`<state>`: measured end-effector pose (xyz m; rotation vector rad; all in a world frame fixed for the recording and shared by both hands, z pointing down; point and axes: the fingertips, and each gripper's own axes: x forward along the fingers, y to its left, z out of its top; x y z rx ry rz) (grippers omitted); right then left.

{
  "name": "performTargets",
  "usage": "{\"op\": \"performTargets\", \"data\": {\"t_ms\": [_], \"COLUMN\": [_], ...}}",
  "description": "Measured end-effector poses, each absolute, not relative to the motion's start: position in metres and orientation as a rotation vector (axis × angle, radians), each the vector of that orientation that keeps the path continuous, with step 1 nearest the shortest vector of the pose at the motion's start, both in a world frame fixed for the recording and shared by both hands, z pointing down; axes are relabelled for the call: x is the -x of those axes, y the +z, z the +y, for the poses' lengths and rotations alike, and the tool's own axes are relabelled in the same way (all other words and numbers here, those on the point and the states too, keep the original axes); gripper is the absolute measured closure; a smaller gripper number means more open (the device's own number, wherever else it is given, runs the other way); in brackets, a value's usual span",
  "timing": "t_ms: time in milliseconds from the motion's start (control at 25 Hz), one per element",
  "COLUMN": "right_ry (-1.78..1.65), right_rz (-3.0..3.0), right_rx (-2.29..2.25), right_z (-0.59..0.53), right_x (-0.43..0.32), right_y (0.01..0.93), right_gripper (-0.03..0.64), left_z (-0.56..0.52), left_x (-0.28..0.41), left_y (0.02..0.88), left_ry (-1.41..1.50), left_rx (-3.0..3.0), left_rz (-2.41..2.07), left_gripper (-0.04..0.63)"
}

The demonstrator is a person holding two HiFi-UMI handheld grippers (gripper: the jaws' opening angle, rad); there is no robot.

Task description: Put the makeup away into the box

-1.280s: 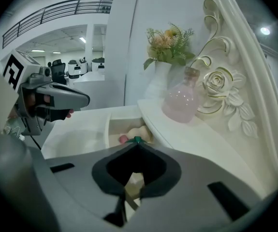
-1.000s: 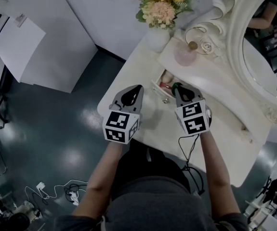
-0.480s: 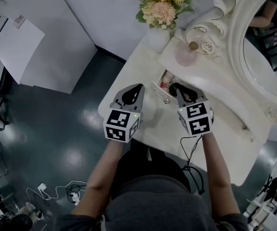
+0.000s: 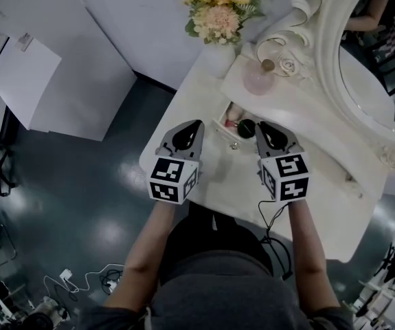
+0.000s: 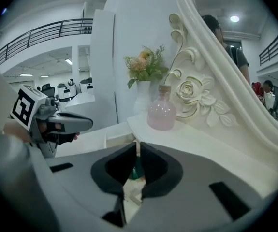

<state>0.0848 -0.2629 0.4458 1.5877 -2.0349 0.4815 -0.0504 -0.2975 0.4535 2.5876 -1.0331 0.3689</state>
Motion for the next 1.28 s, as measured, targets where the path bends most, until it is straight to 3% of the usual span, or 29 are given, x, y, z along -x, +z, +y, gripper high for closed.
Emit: {"op": "performTargets", "data": {"t_ms": [1280], "right_ry": [0.414], "right_rz": [-2.223], "right_rx": [-1.977], "right_z": [-0.198], "right_x": [-0.137], "right_y": [0.369], "right_gripper": [0.612], "left_z": [-0.280], "left_x": [0.033], "left_y": [0.402], "left_ry": [0.346], "left_rx": [-2.697], "left_rz": [-1.133], "left_gripper": [0.591]}}
